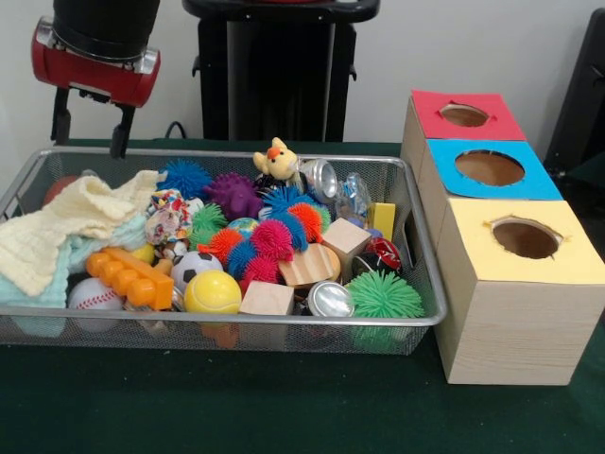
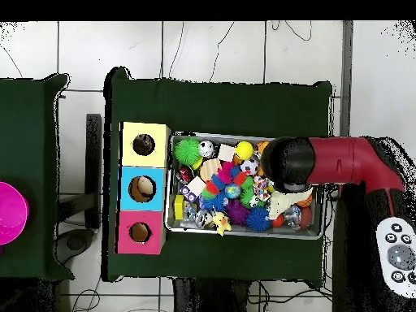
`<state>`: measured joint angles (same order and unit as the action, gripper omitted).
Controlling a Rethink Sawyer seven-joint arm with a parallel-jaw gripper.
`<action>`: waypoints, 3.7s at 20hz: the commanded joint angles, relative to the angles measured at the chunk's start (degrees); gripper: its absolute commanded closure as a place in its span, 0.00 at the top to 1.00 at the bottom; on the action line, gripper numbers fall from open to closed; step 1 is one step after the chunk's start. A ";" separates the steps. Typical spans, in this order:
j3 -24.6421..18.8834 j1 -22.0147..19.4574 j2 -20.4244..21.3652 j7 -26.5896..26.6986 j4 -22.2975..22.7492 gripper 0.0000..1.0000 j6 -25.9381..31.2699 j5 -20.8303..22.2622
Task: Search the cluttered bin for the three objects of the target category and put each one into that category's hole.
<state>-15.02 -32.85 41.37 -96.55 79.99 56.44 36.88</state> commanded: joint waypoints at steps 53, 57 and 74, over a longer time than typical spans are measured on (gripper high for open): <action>4.10 -0.79 -11.71 -1.67 11.90 1.00 -27.20 7.35; 5.59 -0.23 -12.09 -1.38 11.18 1.00 -26.38 8.64; 3.84 -1.74 -11.99 0.99 10.00 0.00 -24.47 6.26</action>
<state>-9.58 -33.36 31.52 -96.56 93.61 31.60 42.70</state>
